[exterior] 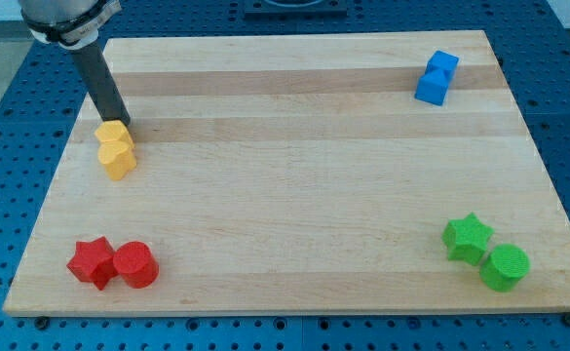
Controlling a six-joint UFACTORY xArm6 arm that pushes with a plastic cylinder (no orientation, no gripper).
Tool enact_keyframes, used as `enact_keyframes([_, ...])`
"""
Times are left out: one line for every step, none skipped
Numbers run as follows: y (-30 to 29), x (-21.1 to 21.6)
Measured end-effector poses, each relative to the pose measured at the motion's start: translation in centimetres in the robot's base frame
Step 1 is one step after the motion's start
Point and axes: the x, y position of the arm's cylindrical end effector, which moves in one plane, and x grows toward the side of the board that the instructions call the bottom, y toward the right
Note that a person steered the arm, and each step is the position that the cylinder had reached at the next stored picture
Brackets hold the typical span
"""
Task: Slide the yellow hexagon along with the yellow heart towards bottom
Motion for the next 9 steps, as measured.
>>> enact_keyframes([-0.4, 3.0])
enact_keyframes([-0.7, 5.3])
enact_keyframes([-0.7, 5.8])
enact_keyframes([-0.7, 5.9])
enact_keyframes([-1.0, 7.5])
enact_keyframes([-1.6, 9.3])
enact_keyframes([-1.6, 9.4])
enact_keyframes([-1.7, 9.8])
enact_keyframes([-1.7, 10.5])
